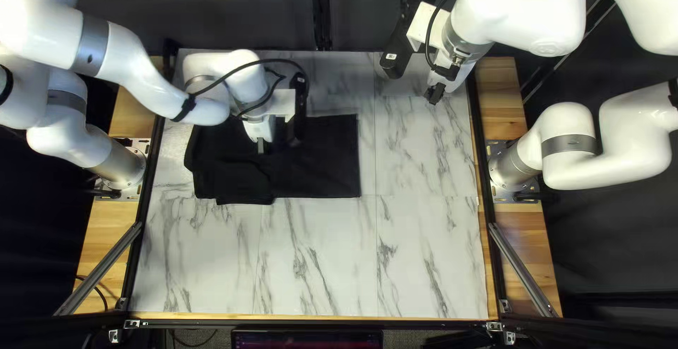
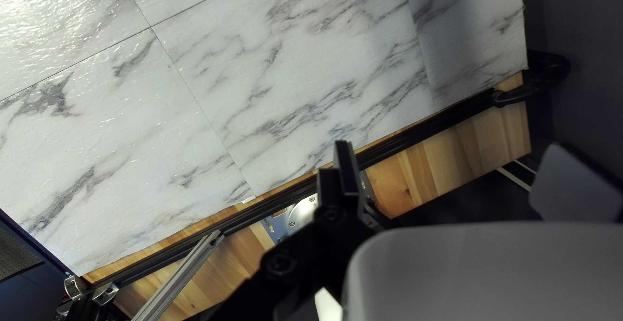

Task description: Fold t-shirt

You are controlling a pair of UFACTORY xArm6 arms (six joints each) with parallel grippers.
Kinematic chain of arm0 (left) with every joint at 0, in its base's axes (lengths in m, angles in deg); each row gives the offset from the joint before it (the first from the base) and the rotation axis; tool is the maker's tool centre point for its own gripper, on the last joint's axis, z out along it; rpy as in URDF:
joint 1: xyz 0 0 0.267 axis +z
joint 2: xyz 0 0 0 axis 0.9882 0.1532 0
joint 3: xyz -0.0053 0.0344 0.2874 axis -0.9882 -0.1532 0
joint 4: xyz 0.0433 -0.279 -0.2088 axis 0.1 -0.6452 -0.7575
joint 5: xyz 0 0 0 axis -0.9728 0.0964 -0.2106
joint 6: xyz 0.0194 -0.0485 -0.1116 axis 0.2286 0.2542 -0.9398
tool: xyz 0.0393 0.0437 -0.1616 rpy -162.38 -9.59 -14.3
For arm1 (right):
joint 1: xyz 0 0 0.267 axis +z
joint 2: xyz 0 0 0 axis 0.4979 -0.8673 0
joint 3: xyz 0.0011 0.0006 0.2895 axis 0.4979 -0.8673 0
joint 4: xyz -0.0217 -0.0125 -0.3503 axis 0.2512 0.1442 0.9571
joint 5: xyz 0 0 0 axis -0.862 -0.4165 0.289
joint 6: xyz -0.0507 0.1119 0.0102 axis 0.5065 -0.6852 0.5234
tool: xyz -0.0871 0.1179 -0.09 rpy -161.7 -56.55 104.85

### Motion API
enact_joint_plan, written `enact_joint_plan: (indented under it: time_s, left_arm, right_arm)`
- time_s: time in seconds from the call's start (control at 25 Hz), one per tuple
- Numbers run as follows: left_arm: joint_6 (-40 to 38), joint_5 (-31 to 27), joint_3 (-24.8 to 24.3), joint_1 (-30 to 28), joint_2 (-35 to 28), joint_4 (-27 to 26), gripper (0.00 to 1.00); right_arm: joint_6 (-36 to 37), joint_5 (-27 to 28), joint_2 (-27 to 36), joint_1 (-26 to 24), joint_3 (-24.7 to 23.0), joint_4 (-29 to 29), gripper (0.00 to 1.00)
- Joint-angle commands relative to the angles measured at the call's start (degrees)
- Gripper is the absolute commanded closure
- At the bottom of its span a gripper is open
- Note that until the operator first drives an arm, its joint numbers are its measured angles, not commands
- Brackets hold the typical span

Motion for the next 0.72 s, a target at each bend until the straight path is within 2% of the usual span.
enact_joint_plan:
  time_s: [0.04,0.2,0.4,0.72]
  left_arm:
    - [-1.8,-2.01,-1.65,-1.77,-5.59,0.01,0.0]
    - [-3.21,-3.49,-2.1,-3.53,-9.19,-0.11,0.0]
    - [-6.64,-1.42,-2.75,-8.03,-10.24,-0.17,0.0]
    - [-12.92,9.64,-4.12,-16.44,-2.64,0.14,0.0]
  right_arm:
    - [0.0,0.0,0.0,0.0,0.0,0.0,0.0]
    - [0.0,0.0,0.0,0.0,0.0,0.0,0.0]
    - [0.0,0.0,0.0,0.0,0.0,0.0,0.0]
    - [0.0,0.0,0.0,0.0,0.0,0.0,0.0]
